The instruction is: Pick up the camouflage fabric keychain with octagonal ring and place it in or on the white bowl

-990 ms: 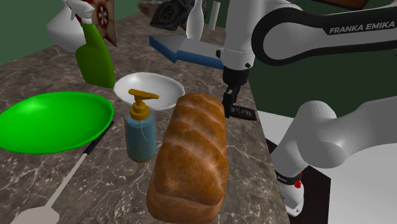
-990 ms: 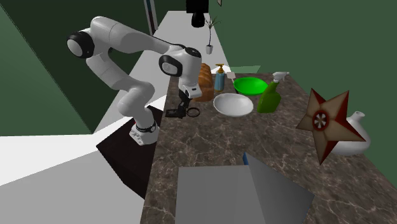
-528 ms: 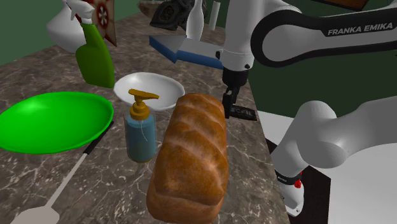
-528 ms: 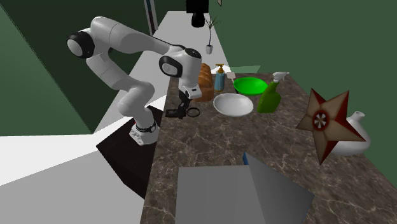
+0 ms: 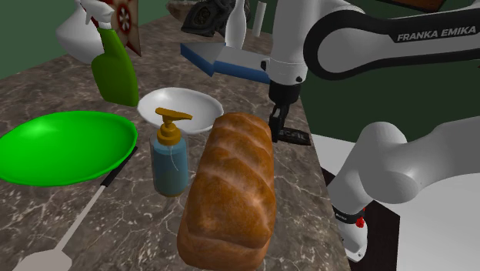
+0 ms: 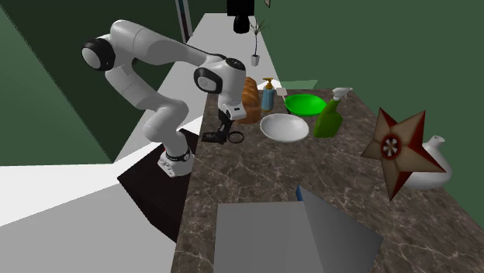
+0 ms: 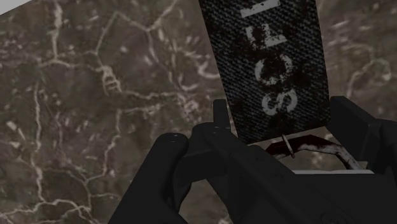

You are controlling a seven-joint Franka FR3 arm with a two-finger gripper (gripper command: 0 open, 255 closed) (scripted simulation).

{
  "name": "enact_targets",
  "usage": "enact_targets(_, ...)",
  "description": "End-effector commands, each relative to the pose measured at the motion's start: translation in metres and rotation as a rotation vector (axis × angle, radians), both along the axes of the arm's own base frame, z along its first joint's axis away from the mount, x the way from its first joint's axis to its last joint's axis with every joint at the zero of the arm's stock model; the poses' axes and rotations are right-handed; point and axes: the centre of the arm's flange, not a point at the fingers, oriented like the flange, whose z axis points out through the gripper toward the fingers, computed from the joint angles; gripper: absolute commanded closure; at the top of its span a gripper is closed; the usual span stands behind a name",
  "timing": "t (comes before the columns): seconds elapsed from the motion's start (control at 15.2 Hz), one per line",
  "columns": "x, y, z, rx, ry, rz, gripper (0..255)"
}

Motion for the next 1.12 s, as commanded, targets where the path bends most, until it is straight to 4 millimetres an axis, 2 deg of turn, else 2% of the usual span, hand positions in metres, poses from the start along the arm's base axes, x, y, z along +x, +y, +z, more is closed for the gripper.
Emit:
enact_targets(0.0, 0.000, -0.001, -0.002, -0.003, 0.004, -0.001, 255)
enact_targets(0.07, -0.001, 0.000, -0.003, -0.003, 0.004, -0.001, 255)
enact_targets(1.06, -0.001, 0.000, 0.077, -0.003, 0.004, -0.001, 255)
